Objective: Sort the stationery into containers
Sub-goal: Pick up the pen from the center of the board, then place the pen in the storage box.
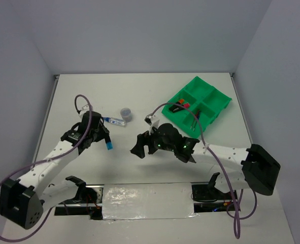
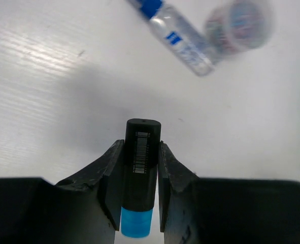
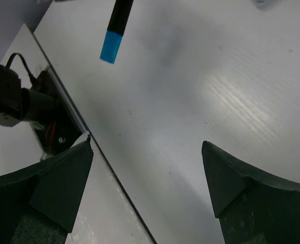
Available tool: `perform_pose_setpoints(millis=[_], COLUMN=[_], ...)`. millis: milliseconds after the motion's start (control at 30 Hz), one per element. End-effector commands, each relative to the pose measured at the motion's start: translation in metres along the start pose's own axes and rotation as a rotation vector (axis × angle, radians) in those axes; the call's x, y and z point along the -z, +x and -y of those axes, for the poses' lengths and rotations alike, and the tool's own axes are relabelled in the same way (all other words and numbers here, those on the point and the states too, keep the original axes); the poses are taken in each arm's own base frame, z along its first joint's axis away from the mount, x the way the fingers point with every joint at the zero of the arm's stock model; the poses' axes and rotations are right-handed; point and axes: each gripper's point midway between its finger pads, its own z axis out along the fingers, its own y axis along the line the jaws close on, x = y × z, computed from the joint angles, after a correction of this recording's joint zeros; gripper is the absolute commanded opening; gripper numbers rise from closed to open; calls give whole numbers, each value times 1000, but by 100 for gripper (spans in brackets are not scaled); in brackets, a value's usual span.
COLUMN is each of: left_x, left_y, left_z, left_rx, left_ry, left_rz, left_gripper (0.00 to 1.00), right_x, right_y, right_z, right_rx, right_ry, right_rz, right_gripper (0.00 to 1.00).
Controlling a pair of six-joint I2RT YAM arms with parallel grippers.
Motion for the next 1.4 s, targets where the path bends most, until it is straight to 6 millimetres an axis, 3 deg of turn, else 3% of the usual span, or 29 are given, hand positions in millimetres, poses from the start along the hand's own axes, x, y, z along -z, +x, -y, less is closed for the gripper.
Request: perform_pose_setpoints(millis=[0, 133, 167, 267, 433, 500, 667, 700, 733, 767, 800, 833, 867, 933, 967, 1000, 1067, 1100, 1133, 1167, 1200, 1233, 1267, 1300, 1333, 1367], left_x=[34, 58, 65, 79, 94, 96, 93, 92, 91, 91, 90, 95, 94, 106, 108, 119, 126, 131, 134, 135, 133, 133, 131, 123, 119, 112], left_y=[-14, -19, -20, -22, -21, -20, -17, -17, -16, -17, -19, -27, -30, -53, -59, -69, -83, -87, -92, -92, -89, -87, -84, -76, -72, -63], left_z=[33, 49, 53, 62, 69, 70, 68, 67, 66, 66, 65, 67, 64, 66, 66, 66, 58, 53, 47, 43, 38, 36, 35, 30, 31, 29], left_rx=[47, 50, 52, 67, 76, 72, 68, 66, 67, 68, 72, 77, 74, 88, 85, 80, 81, 72, 79, 73, 65, 61, 51, 38, 29, 9], left_ry=[144, 210, 238, 310, 375, 389, 383, 381, 376, 376, 366, 365, 339, 310, 291, 281, 232, 211, 189, 180, 170, 175, 175, 164, 173, 168], left_rz=[40, 53, 56, 60, 58, 53, 51, 51, 50, 54, 66, 89, 95, 161, 173, 193, 246, 260, 291, 300, 300, 302, 298, 280, 272, 244], left_gripper=[0, 0, 0, 0, 0, 0, 0, 0, 0, 0, 1, 9, 45, 96, 99, 99, 99, 99, 99, 99, 99, 99, 99, 99, 99, 99], right_x=[-13, -29, -31, -54, -75, -87, -97, -97, -94, -92, -92, -91, -92, -95, -91, -88, -78, -69, -58, -49, -38, -23, -15, -5, 6, 14], right_y=[-31, -38, -49, -49, -63, -68, -76, -76, -80, -76, -75, -73, -71, -70, -67, -78, -77, -81, -86, -88, -77, -92, -97, -88, -101, -99], right_z=[-56, -82, -92, -87, -85, -86, -105, -107, -113, -113, -111, -108, -101, -75, -62, -34, 9, 59, 82, 108, 134, 165, 181, 198, 220, 230], right_rx=[59, 80, 86, 63, 29, 27, 26, 31, 36, 38, 35, 33, 28, 4, -7, -48, -108, -175, -204, -236, -255, -275, -295, -302, -312, -302], right_ry=[-206, -276, -301, -246, -216, -204, -289, -304, -333, -341, -336, -327, -303, -218, -191, -130, -19, 137, 234, 343, 467, 593, 661, 749, 834, 886], right_rz=[153, 199, 230, 222, 275, 274, 281, 283, 305, 301, 306, 305, 296, 287, 284, 306, 288, 288, 306, 317, 280, 329, 334, 292, 320, 297], right_gripper=[94, 93, 93, 90, 86, 79, 43, 33, 11, 2, 0, 0, 0, 0, 0, 0, 0, 0, 0, 0, 0, 0, 0, 0, 0, 0])
